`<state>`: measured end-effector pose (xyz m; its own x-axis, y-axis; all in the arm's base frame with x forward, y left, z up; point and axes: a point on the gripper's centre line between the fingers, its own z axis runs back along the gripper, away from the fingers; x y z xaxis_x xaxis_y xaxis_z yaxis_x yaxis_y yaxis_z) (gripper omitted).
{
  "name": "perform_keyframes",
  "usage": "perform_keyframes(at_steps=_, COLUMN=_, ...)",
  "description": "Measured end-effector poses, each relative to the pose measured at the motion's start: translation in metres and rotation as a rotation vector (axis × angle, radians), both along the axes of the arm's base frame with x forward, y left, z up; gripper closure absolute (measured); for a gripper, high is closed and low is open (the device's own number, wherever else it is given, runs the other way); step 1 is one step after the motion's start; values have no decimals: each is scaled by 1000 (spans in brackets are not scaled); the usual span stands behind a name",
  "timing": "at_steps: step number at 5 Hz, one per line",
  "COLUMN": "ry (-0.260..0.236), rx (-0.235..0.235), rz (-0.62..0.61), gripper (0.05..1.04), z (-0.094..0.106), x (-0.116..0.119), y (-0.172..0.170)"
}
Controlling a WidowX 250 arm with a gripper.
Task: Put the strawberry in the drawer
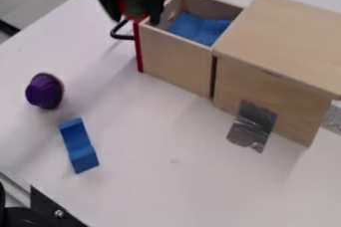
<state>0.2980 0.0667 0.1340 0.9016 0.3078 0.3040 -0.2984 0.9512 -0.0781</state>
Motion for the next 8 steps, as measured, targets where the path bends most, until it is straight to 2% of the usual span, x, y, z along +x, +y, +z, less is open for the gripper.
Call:
perform_keyframes(at_steps=1, ry=34, rx=-31, rz=-69, gripper=317, z=-6, x=25, y=-13)
perform_keyframes(at_steps=2, ry=67, rx=-35, rz=-96, gripper=317, z=-21, x=42, y=-14)
perform_keyframes(at_steps=4, ry=81, rx=-25, rz=-116, gripper=317, z=-31, x=50, y=-12)
perform_keyframes(at_steps=5, ry=60, rx=-16, rz=-126, gripper=317, z=-31, x=52, y=-11)
perform_keyframes(at_steps=6, ry=66, rx=-16, rz=-129, gripper=267, z=-36, x=53, y=-11)
perform_keyframes(at_steps=7, ry=68, rx=-14, rz=-133, gripper=76, z=-36, x=53, y=-10)
perform_keyframes(at_steps=8, ry=73, rx=-14, rz=-141, gripper=83, z=-37, x=48, y=-12)
